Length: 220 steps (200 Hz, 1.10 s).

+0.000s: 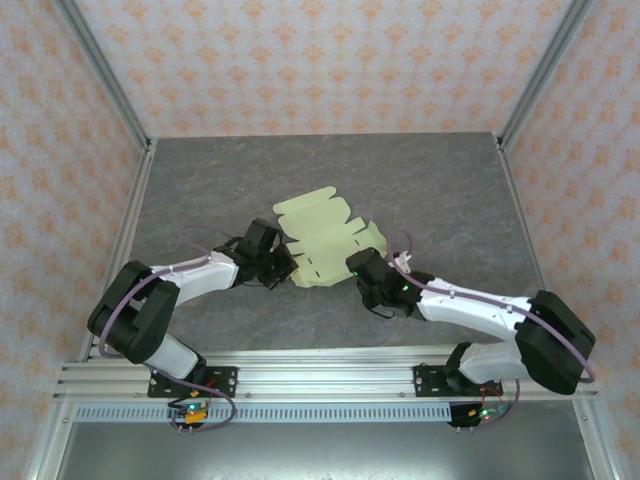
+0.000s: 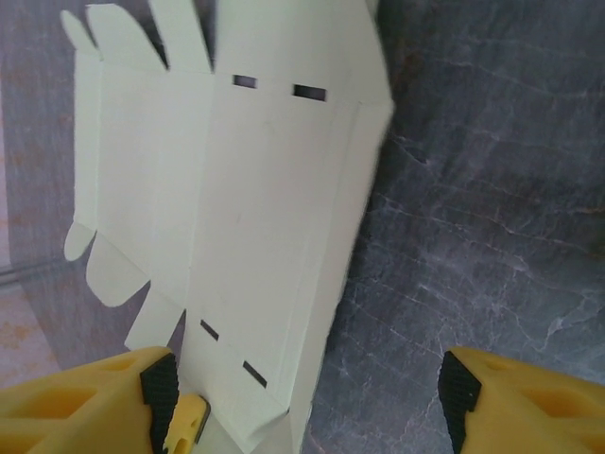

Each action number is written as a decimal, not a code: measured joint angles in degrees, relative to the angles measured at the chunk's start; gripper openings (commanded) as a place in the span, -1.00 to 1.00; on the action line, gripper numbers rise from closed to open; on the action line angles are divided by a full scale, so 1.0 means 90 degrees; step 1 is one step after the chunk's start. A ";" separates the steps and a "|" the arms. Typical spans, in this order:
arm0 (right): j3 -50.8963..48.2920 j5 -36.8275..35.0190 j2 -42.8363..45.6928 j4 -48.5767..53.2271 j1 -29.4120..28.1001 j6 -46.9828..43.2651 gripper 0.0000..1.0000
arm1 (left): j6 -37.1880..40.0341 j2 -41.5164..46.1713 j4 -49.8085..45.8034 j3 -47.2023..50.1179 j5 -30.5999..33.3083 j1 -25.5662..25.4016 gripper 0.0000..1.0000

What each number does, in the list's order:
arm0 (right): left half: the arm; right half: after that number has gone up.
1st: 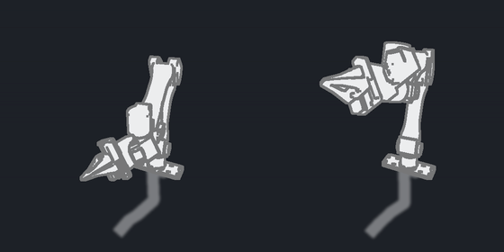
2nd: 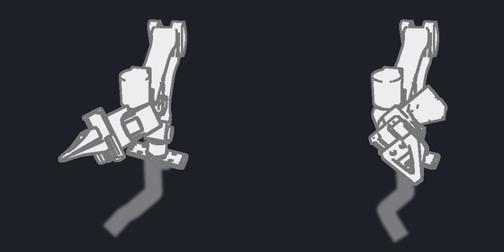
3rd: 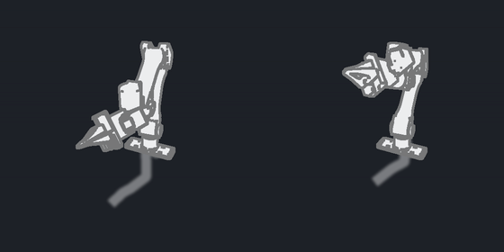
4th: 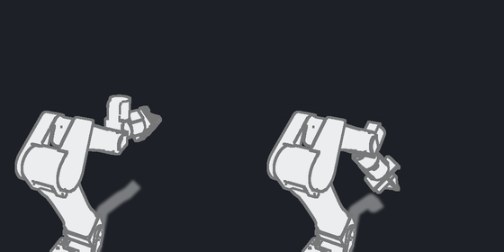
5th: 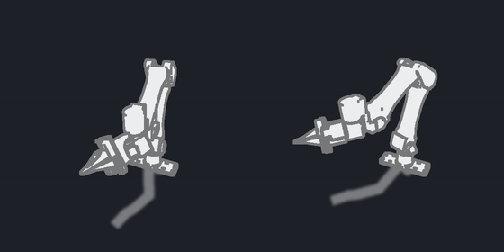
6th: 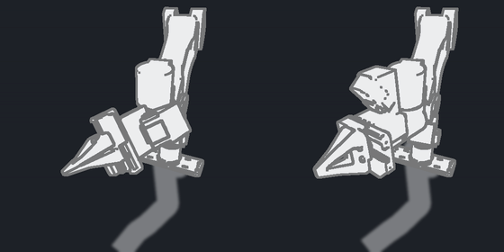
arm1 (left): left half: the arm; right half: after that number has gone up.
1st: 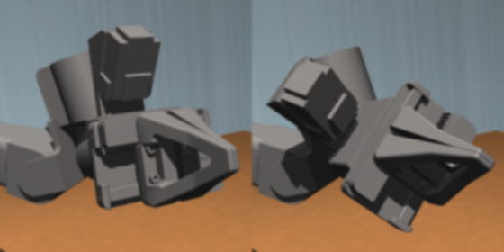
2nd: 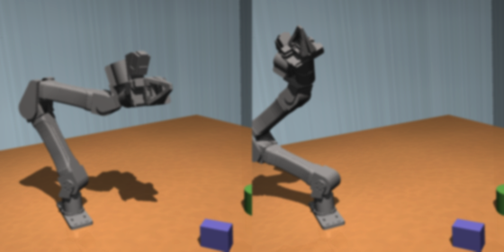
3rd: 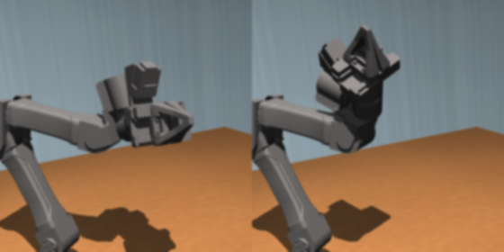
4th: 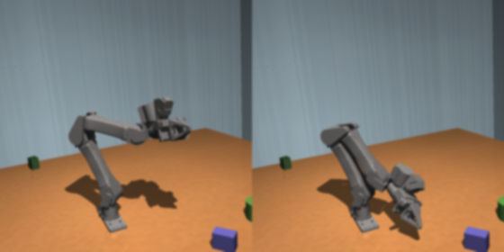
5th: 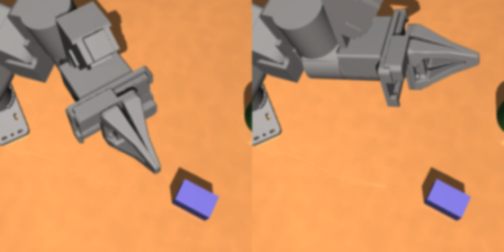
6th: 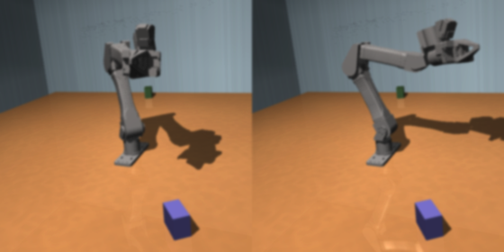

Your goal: Fold the paper box

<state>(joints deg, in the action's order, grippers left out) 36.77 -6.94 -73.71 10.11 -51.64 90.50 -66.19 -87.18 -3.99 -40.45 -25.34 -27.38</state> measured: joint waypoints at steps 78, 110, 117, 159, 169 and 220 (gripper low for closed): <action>-0.0175 0.0469 -0.1338 -0.1562 0.0345 0.0481 -0.71 | 0.0027 0.0000 0.0049 0.0002 -0.0214 -0.0002 -0.68; -0.0141 0.0532 -0.1664 -0.1654 0.0374 0.0078 -0.81 | 0.0352 0.0027 0.0015 0.0000 -0.0357 -0.0002 0.40; -0.0092 0.0522 -0.1666 -0.1566 0.0386 -0.0134 -0.80 | 0.0478 0.0092 -0.0083 -0.0002 -0.0352 -0.0002 0.41; 0.0726 0.0250 -0.1501 -0.0855 0.0410 -0.3218 -0.79 | 0.1326 0.2115 -0.1161 0.0007 0.0724 0.0085 0.65; 0.1001 0.0175 -0.1394 -0.0546 0.0410 -0.4148 -0.79 | 0.1518 0.2756 -0.1297 0.0005 0.1076 0.0228 0.65; 0.2028 -0.0075 -0.1265 0.0784 0.0410 -0.8993 -0.85 | 0.2555 0.3526 -0.2089 -0.0265 0.2261 0.0675 0.70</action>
<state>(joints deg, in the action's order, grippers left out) 55.02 -7.62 -85.10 17.17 -47.94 9.56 -43.20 -55.44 -22.79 -42.83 -4.99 -21.30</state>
